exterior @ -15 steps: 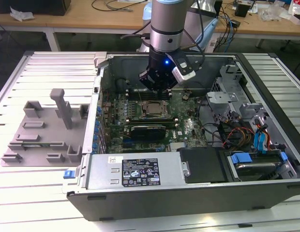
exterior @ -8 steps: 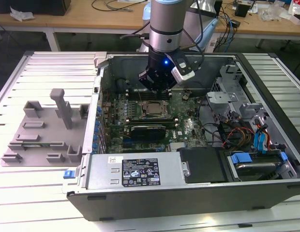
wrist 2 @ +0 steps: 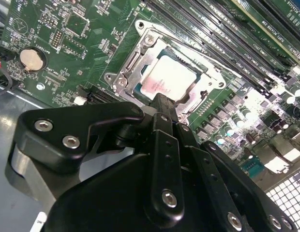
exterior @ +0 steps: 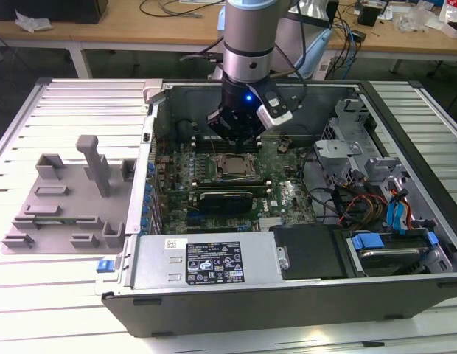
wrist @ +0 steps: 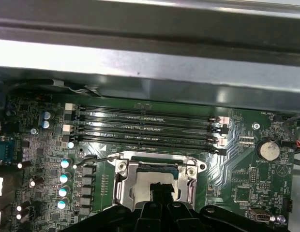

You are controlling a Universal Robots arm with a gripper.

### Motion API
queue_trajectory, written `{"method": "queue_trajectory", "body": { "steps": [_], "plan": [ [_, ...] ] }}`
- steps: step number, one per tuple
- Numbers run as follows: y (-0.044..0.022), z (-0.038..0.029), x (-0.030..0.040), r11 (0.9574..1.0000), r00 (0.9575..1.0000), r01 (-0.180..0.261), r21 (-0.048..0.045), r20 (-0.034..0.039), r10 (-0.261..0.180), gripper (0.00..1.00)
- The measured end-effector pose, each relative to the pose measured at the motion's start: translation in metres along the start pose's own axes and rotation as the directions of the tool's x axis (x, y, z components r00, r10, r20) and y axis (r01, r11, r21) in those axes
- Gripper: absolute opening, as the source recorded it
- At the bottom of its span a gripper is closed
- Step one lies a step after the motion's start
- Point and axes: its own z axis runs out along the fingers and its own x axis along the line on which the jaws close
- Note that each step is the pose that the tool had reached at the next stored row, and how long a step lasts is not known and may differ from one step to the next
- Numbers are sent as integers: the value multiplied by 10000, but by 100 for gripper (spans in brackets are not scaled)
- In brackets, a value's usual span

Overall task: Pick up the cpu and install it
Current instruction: 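Close the cpu cover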

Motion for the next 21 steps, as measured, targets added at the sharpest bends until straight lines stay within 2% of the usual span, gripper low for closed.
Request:
{"method": "queue_trajectory", "body": {
  "steps": [11, 21],
  "plan": [
    [1, 8, 43, 10000, 10000, 4, 0, 4, -4, 11],
    [1, 8, 52, 10000, 10000, 3, 0, 3, -3, 11]
  ]
}}
